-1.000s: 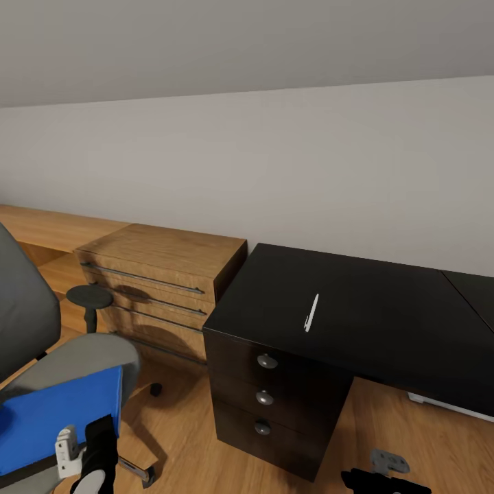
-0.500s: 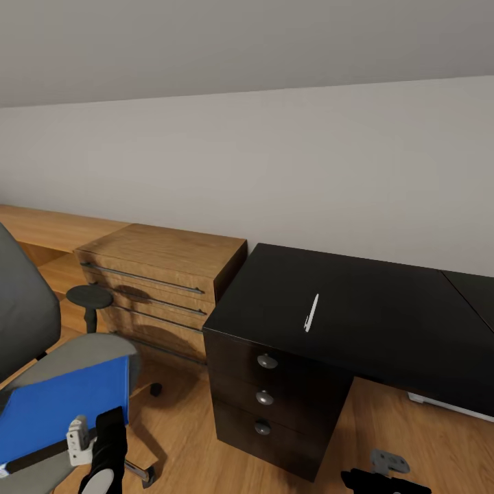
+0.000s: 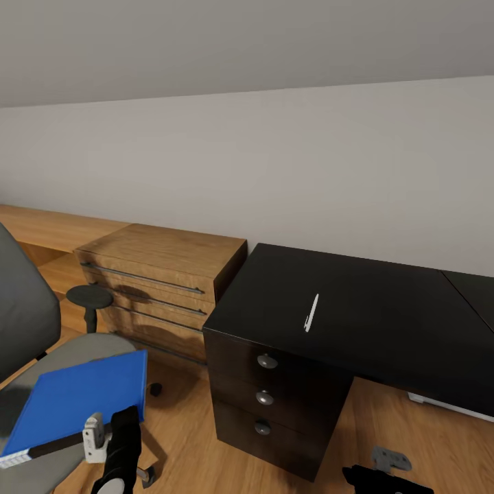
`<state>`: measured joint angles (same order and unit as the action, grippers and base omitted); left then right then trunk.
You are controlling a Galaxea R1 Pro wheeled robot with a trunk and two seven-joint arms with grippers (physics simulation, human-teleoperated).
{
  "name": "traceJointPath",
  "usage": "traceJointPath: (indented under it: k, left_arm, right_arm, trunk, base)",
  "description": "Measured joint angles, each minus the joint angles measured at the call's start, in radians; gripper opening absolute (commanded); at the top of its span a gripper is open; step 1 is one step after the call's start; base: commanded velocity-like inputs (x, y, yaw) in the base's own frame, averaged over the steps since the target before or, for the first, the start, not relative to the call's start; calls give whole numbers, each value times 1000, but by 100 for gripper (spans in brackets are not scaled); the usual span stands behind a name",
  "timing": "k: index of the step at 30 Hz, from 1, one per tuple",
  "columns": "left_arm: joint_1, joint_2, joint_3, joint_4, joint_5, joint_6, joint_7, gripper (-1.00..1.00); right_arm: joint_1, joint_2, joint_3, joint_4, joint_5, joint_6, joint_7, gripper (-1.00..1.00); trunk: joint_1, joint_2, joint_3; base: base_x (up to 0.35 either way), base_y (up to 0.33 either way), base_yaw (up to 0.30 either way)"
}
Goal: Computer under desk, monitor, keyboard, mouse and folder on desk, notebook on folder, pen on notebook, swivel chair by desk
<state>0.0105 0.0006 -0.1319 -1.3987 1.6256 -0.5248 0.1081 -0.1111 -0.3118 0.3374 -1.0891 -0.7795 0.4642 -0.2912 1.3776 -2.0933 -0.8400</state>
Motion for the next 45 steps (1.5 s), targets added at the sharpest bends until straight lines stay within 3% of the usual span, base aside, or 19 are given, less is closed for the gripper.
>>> traceJointPath:
  k: [9,11,16,19,25,31,34,36,45]
  left_arm:
    - [44,16,-41,-85,-5,3,0,-100]
    - [47,31,-59,-107,-6,3,3,-100]
    - [70,107,-128,-182,-7,3,4,-100]
    - [70,138,-148,-197,-6,3,2,-100]
    - [58,160,-181,-207,-6,28,-6,-100]
    - [27,185,-187,-208,-8,115,-64,-100]
    - [-5,203,-180,-209,-10,228,-80,-100]
    - [-20,207,-156,-209,-11,301,-84,-100]
    - [-30,214,-114,-209,-13,385,-97,-100]
  right_arm:
    - [8,-8,-1,2,0,-25,0,100]
    - [10,-11,-1,2,0,-25,0,100]
    - [13,-39,-2,4,0,-27,0,100]
    - [14,-48,-3,22,-2,-27,0,100]
    - [14,-53,-6,107,-2,-57,23,100]
    - [14,-53,-5,140,-2,-90,50,100]
    - [14,-54,-5,147,-1,-96,54,100]
    - [14,-54,-4,150,-1,-98,54,100]
    - [14,-54,-3,153,-2,-100,55,100]
  trunk:
    - [0,0,0]
    - [0,0,0]
    - [0,0,0]
    - [0,0,0]
    - [0,0,0]
    - [0,0,0]
    - [0,0,0]
    - [0,0,0]
    - [0,0,0]
  base:
    - [0,0,0]
    - [0,0,0]
    - [0,0,0]
    - [0,0,0]
    - [0,0,0]
    - [0,0,0]
    - [0,0,0]
    - [0,0,0]
    - [0,0,0]
